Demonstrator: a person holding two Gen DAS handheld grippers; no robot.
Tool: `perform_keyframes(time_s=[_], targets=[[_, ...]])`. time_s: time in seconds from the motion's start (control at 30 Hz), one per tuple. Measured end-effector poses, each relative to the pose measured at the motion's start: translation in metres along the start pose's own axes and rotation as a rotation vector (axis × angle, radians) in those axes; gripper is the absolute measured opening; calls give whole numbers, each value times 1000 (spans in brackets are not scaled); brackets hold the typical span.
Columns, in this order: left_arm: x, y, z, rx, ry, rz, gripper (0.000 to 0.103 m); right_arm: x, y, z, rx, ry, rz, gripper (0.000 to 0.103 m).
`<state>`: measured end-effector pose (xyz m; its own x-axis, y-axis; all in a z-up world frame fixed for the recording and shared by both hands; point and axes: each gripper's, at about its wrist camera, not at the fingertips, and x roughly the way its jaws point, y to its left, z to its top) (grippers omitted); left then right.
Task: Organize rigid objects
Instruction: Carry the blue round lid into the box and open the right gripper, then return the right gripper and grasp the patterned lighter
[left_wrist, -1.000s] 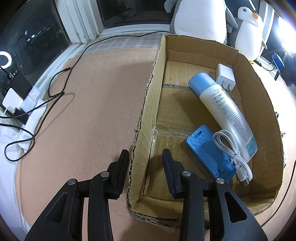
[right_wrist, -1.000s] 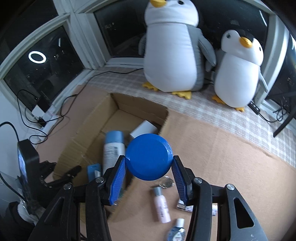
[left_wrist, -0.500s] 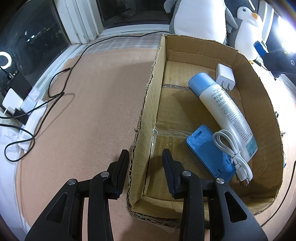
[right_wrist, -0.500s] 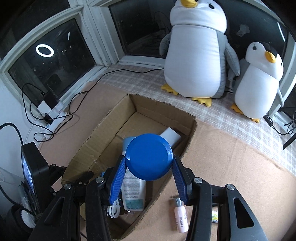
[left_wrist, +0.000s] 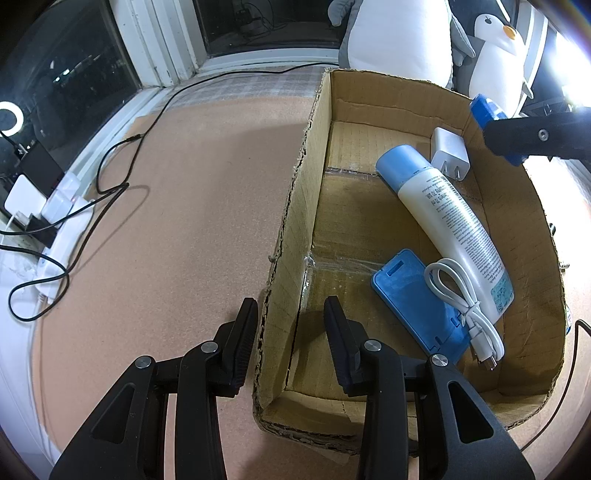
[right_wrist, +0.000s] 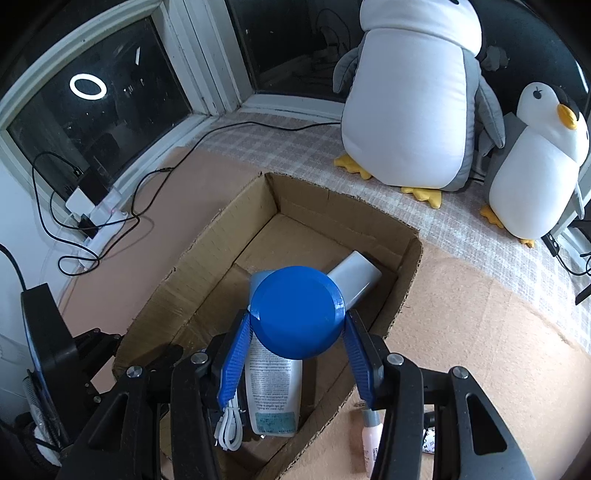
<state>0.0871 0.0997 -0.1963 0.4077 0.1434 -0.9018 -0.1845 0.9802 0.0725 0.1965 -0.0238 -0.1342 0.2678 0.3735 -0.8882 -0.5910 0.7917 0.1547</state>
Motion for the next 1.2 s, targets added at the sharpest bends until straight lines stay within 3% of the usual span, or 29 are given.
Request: perform_keyframes(time_s=[0.73,1.2], targets=[[0,0,0,0,-2,0,36,-2,-5,0,13,3,14,49],[0,0,0,0,-2,0,36,-38,-33,-16,36,-19,1,49]])
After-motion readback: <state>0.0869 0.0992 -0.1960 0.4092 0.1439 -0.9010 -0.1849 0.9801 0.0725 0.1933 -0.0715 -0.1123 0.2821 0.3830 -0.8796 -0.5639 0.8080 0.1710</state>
